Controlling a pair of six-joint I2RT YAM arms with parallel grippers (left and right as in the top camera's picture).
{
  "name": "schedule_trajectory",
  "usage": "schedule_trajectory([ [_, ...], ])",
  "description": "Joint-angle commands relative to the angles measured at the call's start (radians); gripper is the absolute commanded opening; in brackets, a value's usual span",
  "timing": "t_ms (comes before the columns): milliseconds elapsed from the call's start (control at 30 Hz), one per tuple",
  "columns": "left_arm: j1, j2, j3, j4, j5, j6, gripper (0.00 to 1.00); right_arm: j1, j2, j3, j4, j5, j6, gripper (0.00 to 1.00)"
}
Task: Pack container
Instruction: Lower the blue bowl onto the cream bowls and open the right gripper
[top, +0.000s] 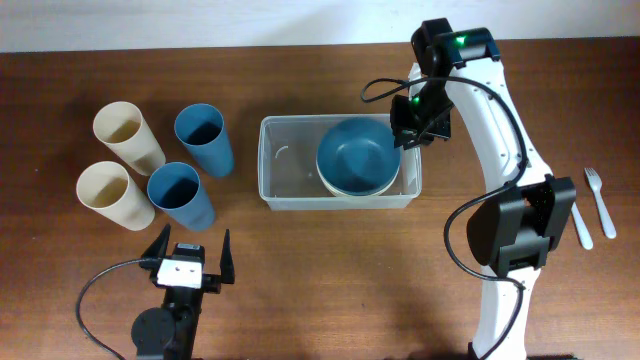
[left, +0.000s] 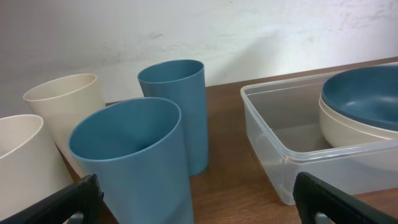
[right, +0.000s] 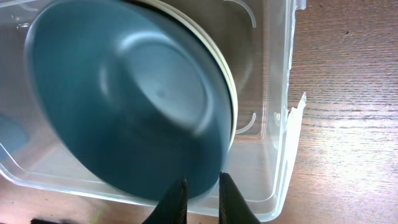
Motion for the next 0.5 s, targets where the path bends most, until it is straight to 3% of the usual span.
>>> schedule_trajectory([
  [0,-0.003,-0.004,-0.003,-0.006,-0.003,0.016,1.00,0.003,0.006,0.006,0.003,0.015,-0.005,0.15],
  [133,-0.003,-0.004,-0.003,-0.006,-0.003,0.016,1.00,0.003,0.006,0.006,0.013,0.015,-0.004,0.15],
  [233,-0.003,-0.004,-0.003,-0.006,-0.003,0.016,1.00,0.003,0.006,0.006,0.019,0.016,-0.005,0.23],
  [300,-0.003,-0.004,-0.003,-0.006,-0.003,0.016,1.00,0.003,0.006,0.006,0.028,0.016,-0.004,0.35],
  [367,-0.003,-0.004,-0.003,-0.006,-0.003,0.016,1.00,-0.001,0.006,0.006,0.041,0.015,-0.004,0.58],
  [467,-0.003,-0.004,-0.003,-0.006,-0.003,0.016,1.00,-0.019,0.006,0.024,0.044,0.015,-0.004,0.73],
])
